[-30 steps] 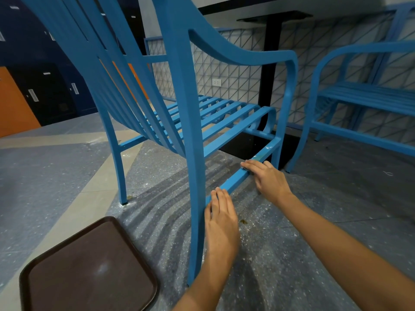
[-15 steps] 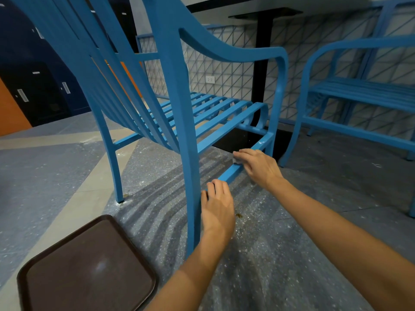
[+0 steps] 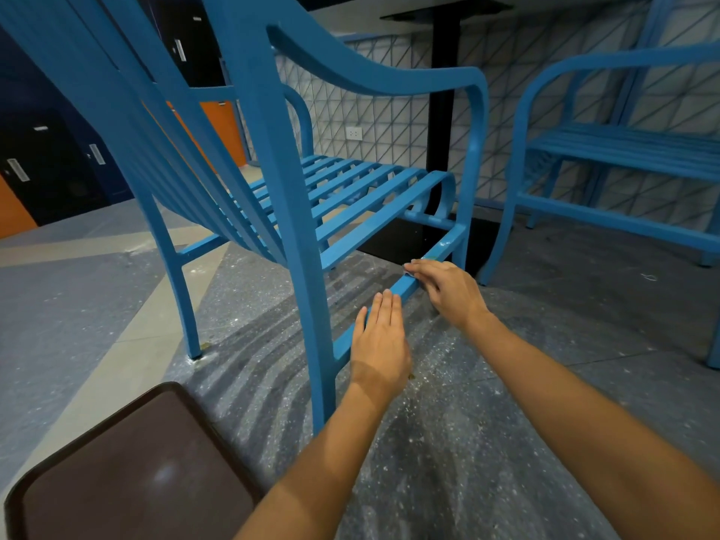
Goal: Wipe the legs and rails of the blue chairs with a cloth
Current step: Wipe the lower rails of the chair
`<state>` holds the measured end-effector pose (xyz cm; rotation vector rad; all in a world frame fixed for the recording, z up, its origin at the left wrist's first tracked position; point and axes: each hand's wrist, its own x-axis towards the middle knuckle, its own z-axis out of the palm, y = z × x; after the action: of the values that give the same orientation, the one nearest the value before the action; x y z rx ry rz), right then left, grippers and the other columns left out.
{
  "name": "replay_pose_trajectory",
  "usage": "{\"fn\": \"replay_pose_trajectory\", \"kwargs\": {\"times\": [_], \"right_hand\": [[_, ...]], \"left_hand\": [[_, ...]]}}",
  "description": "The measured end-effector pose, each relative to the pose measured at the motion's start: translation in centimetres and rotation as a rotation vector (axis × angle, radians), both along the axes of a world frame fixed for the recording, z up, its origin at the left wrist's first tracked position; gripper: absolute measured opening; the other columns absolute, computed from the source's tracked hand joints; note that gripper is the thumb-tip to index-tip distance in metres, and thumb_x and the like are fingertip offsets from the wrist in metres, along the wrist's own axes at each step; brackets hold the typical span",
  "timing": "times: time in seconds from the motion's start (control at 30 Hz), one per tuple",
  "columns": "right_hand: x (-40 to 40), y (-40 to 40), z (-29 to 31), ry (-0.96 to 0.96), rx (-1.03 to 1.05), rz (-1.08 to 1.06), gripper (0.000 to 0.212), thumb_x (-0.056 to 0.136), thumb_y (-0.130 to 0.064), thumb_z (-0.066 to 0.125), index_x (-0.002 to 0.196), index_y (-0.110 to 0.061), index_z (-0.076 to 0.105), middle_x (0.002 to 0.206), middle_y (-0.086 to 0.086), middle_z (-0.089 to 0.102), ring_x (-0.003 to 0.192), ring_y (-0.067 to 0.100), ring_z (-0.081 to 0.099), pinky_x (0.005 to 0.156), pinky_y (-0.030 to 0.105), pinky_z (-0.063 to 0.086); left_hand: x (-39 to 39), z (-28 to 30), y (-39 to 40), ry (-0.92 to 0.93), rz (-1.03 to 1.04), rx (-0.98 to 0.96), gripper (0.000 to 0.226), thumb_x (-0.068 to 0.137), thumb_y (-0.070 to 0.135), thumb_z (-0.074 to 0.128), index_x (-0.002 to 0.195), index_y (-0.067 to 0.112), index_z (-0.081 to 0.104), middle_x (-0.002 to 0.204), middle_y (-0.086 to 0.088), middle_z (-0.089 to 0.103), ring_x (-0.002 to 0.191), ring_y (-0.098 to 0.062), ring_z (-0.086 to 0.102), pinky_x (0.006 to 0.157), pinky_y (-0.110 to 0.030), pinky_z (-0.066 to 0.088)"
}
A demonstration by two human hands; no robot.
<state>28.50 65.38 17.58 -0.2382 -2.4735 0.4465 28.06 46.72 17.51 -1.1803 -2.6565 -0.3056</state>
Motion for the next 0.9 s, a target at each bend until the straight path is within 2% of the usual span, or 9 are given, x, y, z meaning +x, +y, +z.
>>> {"fn": "replay_pose_trajectory", "kwargs": {"times": [0.2,0.37,0.43,0.53,0.67,0.8,0.9], "right_hand": [[-0.7,1.8,-0.2,0.047,-0.101,-0.059,0.030,0.099,-0.020,0.048,0.124,-0.025,0.064,0.129,-0.006,0.063,0.117,0.018,0.056,0.101,0.035,0.045],[-1.5,3.1,1.8,-0.072,-0.156,-0.121,0.030,0.100,-0.024,0.047,0.124,-0.026,0.064,0.131,-0.003,0.062,0.121,0.019,0.054,0.103,0.037,0.043],[-1.6,2.9,2.6,-0.114,-0.066,-0.160,0.031,0.099,-0.023,0.046,0.124,-0.026,0.064,0.129,-0.002,0.062,0.110,0.020,0.051,0.095,0.037,0.044],[-0.9,1.5,2.4,0.003,0.107,-0.124,0.035,0.095,-0.011,0.050,0.124,-0.024,0.064,0.132,-0.005,0.060,0.100,0.020,0.047,0.087,0.036,0.042],[0.1,0.3,0.3,0.001,0.184,-0.019,0.035,0.096,-0.018,0.051,0.128,-0.029,0.060,0.134,-0.012,0.058,0.092,0.014,0.044,0.079,0.031,0.041],[-0.4,1.2,-0.1,0.039,0.098,-0.026,0.030,0.097,-0.019,0.052,0.122,-0.031,0.065,0.125,-0.011,0.064,0.088,0.014,0.046,0.075,0.032,0.040],[-1.1,2.3,0.2,0.052,0.043,-0.042,0.029,0.097,-0.018,0.051,0.119,-0.028,0.067,0.123,-0.009,0.066,0.086,0.011,0.042,0.080,0.037,0.046]], "left_hand": [[-0.6,0.0,0.4,-0.062,0.006,0.091,0.071,0.096,0.006,0.044,0.154,0.014,0.005,0.163,0.000,0.006,0.149,-0.014,0.004,0.121,-0.035,0.005],[-1.5,0.6,0.2,-0.088,-0.021,0.134,0.071,0.093,-0.006,0.041,0.154,0.018,0.013,0.161,0.003,0.014,0.148,-0.012,0.013,0.120,-0.033,0.012],[-1.7,0.7,0.1,-0.100,-0.038,0.133,0.073,0.092,-0.007,0.043,0.154,0.019,0.014,0.161,0.003,0.015,0.148,-0.012,0.013,0.120,-0.033,0.011],[-1.8,0.7,0.1,-0.112,-0.054,0.119,0.076,0.090,-0.008,0.045,0.154,0.018,0.012,0.162,0.002,0.012,0.148,-0.012,0.011,0.120,-0.032,0.010],[-1.7,0.7,0.3,-0.105,-0.040,0.138,0.076,0.089,-0.005,0.050,0.153,0.017,0.016,0.160,0.002,0.019,0.146,-0.013,0.016,0.120,-0.033,0.015],[-1.5,1.5,1.1,-0.082,-0.011,0.178,0.060,0.088,-0.001,0.050,0.143,0.016,0.034,0.144,0.000,0.041,0.132,-0.018,0.036,0.109,-0.034,0.029],[-1.8,2.4,1.7,-0.066,-0.001,0.163,0.046,0.088,-0.001,0.046,0.131,0.015,0.045,0.126,-0.001,0.050,0.116,-0.021,0.044,0.097,-0.035,0.038]]}}
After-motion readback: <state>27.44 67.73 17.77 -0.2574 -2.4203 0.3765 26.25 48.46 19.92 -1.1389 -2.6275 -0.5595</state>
